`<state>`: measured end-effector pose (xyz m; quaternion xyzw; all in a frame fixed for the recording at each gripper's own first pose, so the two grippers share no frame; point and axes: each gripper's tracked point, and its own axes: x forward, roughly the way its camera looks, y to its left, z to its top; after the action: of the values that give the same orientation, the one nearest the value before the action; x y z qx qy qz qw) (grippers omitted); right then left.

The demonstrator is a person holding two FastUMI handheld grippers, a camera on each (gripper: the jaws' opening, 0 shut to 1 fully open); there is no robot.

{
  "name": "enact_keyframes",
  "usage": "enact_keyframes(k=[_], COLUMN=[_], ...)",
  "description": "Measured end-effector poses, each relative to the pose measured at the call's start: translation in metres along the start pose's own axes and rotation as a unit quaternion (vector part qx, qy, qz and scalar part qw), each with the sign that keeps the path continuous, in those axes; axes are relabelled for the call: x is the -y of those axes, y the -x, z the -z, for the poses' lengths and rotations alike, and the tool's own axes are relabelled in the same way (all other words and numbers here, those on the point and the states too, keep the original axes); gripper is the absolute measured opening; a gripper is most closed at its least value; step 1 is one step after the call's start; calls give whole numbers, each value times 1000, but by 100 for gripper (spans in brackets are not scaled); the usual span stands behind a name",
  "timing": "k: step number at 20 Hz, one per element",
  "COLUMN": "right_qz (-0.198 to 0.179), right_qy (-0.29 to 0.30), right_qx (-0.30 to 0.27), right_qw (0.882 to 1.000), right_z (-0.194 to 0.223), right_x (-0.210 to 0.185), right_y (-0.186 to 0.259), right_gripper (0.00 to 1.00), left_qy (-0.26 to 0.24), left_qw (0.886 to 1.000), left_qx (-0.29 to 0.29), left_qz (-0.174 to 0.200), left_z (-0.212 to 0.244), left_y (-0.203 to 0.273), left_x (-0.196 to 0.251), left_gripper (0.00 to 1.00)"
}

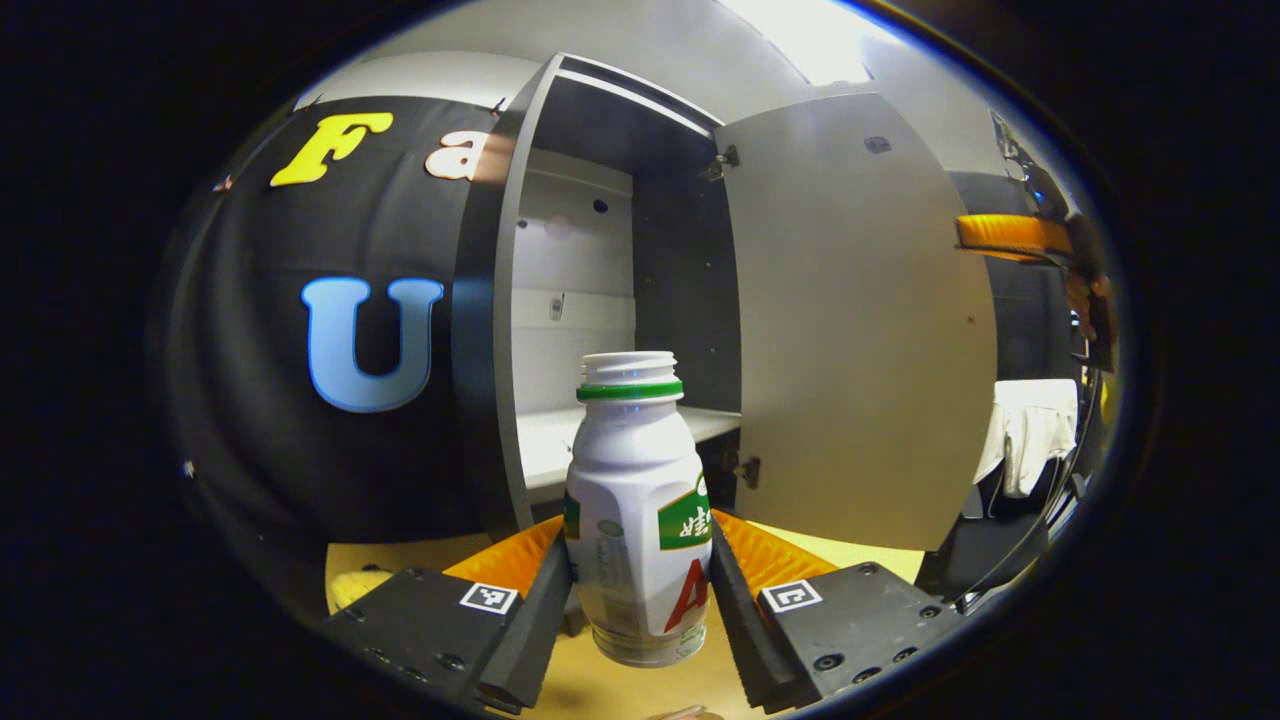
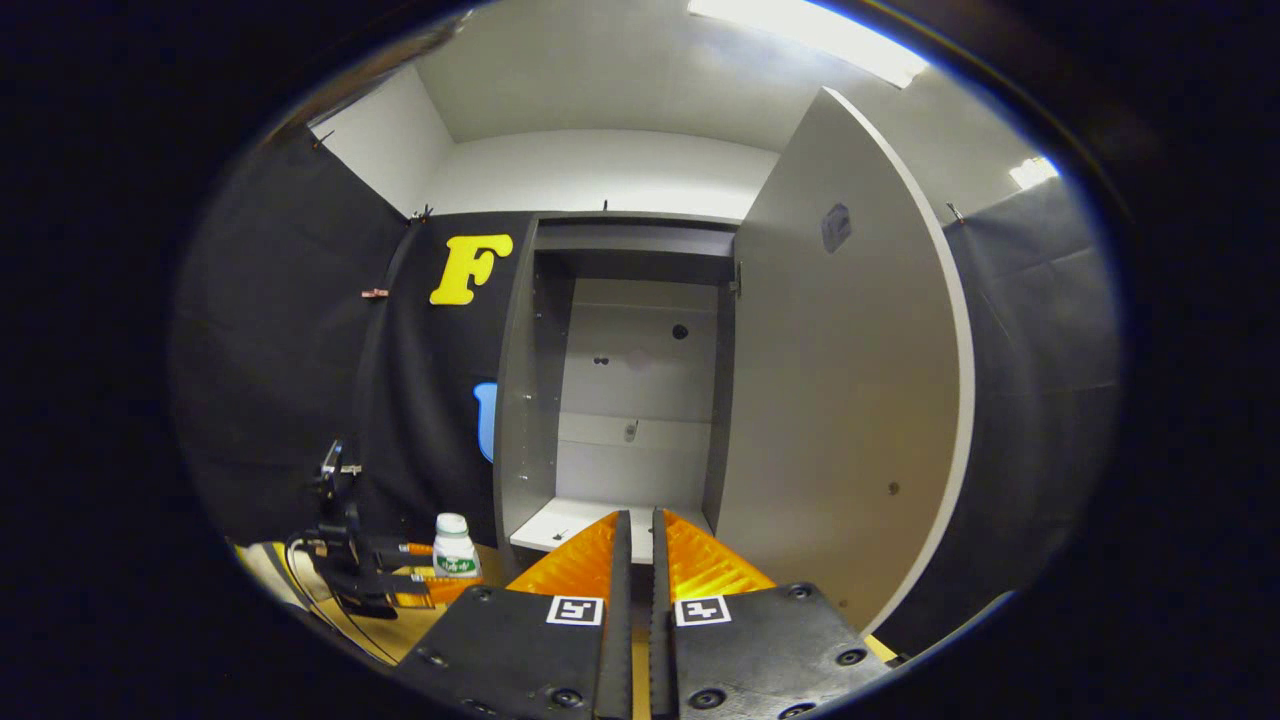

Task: Open the cabinet door with the right hand, grasp the bottle in the cabinet with the left hand and place it on the coaster, then close the cabinet door with the right hand.

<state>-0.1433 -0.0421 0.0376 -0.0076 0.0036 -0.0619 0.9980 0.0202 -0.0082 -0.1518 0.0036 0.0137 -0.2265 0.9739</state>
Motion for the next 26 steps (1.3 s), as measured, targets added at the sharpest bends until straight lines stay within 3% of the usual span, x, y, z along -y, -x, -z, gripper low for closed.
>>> enact_keyframes(k=[4, 7, 10, 13, 16, 21, 26], right_qz=[12, 30, -2, -9, -19, -25, -38], right_qy=[-9, 46, 51, 76, 91, 97, 104], right_qx=[18, 21, 10, 3, 2, -1, -20], right_qw=[1000, 998, 999, 997, 996, 995, 994], right_z=[-5, 0, 5, 9, 3, 6, 18], right_x=[-8, -8, -21, -52, -75, -80, -91], right_y=[-4, -8, -11, -36, -52, -59, -66], right_gripper=[11, 12, 12, 12, 11, 11, 12], left_qy=[17, 27, 32, 28, 46, 72, 37], left_qw=[999, 998, 998, 999, 998, 996, 998], left_qx=[-28, -21, -19, -12, -18, 8, 4], left_qz=[24, 48, 54, 29, 39, 46, 57], left_z=[69, 102, 130, 156, 181, 186, 194], left_y=[29, 45, 55, 61, 65, 75, 67], left_x=[15, 28, 30, 14, 14, 13, 18], left_gripper=[74, 74, 74, 74, 76, 75, 75])
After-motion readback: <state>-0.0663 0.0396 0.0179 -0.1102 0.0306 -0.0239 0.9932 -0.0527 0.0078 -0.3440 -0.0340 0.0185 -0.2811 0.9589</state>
